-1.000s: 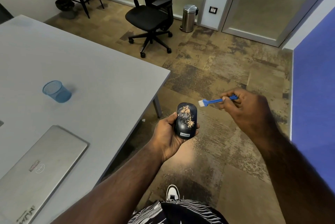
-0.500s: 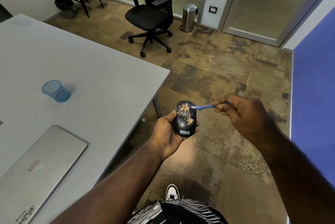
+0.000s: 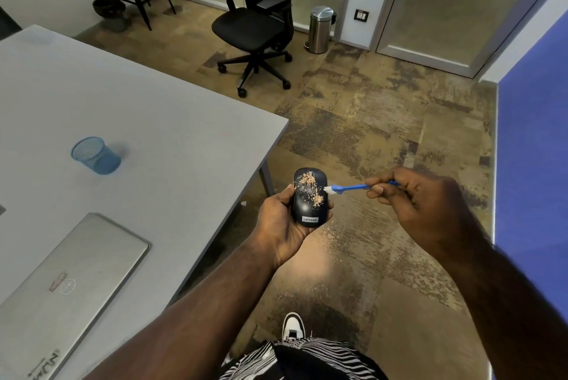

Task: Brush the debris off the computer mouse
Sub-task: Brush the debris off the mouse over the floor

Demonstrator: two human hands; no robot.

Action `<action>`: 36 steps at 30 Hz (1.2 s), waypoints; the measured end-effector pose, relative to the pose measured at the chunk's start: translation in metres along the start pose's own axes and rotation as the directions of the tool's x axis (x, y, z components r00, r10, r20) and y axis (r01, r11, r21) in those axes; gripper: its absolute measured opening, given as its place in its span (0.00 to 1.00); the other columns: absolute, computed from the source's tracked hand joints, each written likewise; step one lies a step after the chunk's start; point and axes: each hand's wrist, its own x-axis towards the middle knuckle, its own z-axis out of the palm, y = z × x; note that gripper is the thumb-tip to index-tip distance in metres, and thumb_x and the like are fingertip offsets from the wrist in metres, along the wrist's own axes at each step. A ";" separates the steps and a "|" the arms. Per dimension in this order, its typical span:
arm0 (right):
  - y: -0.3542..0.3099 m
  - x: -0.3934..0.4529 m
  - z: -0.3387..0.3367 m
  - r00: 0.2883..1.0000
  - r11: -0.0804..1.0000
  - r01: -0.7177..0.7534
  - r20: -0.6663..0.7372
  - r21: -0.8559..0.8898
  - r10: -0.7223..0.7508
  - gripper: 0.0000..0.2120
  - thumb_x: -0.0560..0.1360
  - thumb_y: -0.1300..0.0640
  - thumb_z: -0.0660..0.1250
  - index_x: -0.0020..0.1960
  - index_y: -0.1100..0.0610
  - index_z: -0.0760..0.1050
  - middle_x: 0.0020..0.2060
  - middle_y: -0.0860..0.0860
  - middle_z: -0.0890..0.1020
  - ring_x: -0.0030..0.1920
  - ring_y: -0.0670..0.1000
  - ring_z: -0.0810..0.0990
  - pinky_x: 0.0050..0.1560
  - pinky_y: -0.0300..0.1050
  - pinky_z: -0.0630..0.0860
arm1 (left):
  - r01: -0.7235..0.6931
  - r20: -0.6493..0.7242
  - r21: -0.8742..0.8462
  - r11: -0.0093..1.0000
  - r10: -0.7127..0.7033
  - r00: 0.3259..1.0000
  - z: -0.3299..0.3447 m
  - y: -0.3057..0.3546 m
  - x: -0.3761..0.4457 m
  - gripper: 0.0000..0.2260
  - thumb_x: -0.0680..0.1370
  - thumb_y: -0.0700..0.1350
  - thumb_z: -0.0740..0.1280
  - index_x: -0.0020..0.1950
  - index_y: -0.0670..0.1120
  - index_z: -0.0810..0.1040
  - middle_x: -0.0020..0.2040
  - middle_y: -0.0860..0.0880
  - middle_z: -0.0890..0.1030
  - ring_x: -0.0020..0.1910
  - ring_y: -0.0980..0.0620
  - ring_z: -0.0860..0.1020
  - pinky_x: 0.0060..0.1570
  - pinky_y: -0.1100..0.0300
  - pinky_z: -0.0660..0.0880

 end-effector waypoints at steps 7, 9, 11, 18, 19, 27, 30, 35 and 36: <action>-0.003 -0.005 0.001 0.996 0.993 0.074 0.065 -0.093 -0.068 0.09 0.75 0.66 0.71 0.51 0.54 0.84 0.37 0.44 0.84 0.28 0.40 0.79 0.26 0.31 0.72 | -0.022 -0.028 -0.023 0.999 0.021 0.999 0.006 0.000 0.001 0.20 0.83 0.48 0.52 0.69 0.37 0.70 0.65 0.36 0.76 0.55 0.39 0.78 0.51 0.44 0.78; -0.003 -0.006 -0.001 0.996 0.994 0.070 0.052 -0.085 -0.066 0.08 0.76 0.64 0.70 0.52 0.55 0.84 0.38 0.45 0.85 0.31 0.44 0.82 0.29 0.42 0.80 | -0.019 -0.033 -0.039 0.999 0.018 0.999 0.006 0.000 0.001 0.21 0.84 0.48 0.52 0.69 0.36 0.70 0.64 0.35 0.77 0.52 0.39 0.79 0.52 0.44 0.76; -0.002 -0.006 -0.002 0.997 0.993 0.077 0.019 -0.090 -0.076 0.08 0.77 0.61 0.68 0.54 0.55 0.83 0.39 0.48 0.86 0.33 0.51 0.85 0.29 0.52 0.81 | -0.004 -0.018 -0.030 1.000 0.003 1.000 0.008 0.000 0.000 0.22 0.84 0.49 0.50 0.69 0.35 0.69 0.61 0.32 0.76 0.48 0.38 0.79 0.48 0.47 0.78; -0.003 -0.009 0.001 0.996 0.994 0.074 0.056 -0.075 -0.070 0.09 0.75 0.66 0.71 0.52 0.56 0.84 0.42 0.46 0.85 0.36 0.36 0.82 0.32 0.28 0.75 | -0.032 -0.033 -0.068 0.997 0.030 0.999 0.010 -0.001 0.003 0.20 0.83 0.47 0.53 0.68 0.37 0.71 0.64 0.36 0.77 0.51 0.41 0.80 0.46 0.46 0.80; -0.003 -0.010 0.000 0.997 0.995 0.070 0.042 -0.076 -0.067 0.09 0.75 0.65 0.71 0.53 0.56 0.84 0.41 0.46 0.86 0.36 0.39 0.83 0.31 0.31 0.77 | -0.036 -0.032 -0.068 0.997 0.034 0.999 0.010 0.000 0.003 0.20 0.83 0.47 0.53 0.68 0.37 0.71 0.64 0.35 0.77 0.50 0.41 0.80 0.48 0.45 0.79; -0.003 -0.013 0.003 0.997 0.992 0.072 0.043 -0.106 -0.068 0.09 0.75 0.65 0.71 0.52 0.54 0.84 0.37 0.41 0.82 0.26 0.43 0.77 0.22 0.31 0.68 | -0.042 -0.046 -0.067 0.997 0.039 0.998 0.012 0.000 0.005 0.20 0.83 0.47 0.53 0.68 0.37 0.72 0.64 0.36 0.77 0.50 0.40 0.81 0.45 0.46 0.81; -0.003 -0.014 0.002 0.999 0.996 0.053 0.015 -0.067 -0.052 0.09 0.76 0.64 0.71 0.53 0.53 0.83 0.41 0.38 0.83 0.28 0.50 0.82 0.24 0.46 0.78 | -0.051 -0.053 -0.077 0.996 0.047 0.997 0.013 0.001 0.004 0.20 0.83 0.47 0.53 0.68 0.38 0.72 0.64 0.37 0.77 0.47 0.41 0.82 0.42 0.47 0.81; -0.014 -0.022 0.013 0.999 0.998 0.040 0.028 0.048 -0.041 0.10 0.77 0.53 0.65 0.56 0.45 0.80 0.35 0.53 0.85 0.29 0.61 0.83 0.23 0.58 0.76 | -0.038 -0.038 -0.077 0.996 0.035 0.999 0.017 0.000 0.004 0.21 0.83 0.48 0.52 0.68 0.36 0.70 0.59 0.35 0.78 0.47 0.39 0.80 0.43 0.48 0.81; -0.016 -0.024 0.016 0.999 0.999 0.028 0.036 0.033 -0.029 0.10 0.77 0.52 0.65 0.56 0.46 0.80 0.34 0.54 0.85 0.27 0.57 0.81 0.22 0.55 0.74 | -0.038 -0.038 -0.084 0.996 0.035 0.999 0.017 0.000 0.004 0.21 0.83 0.48 0.52 0.68 0.36 0.70 0.57 0.35 0.78 0.46 0.39 0.80 0.43 0.48 0.81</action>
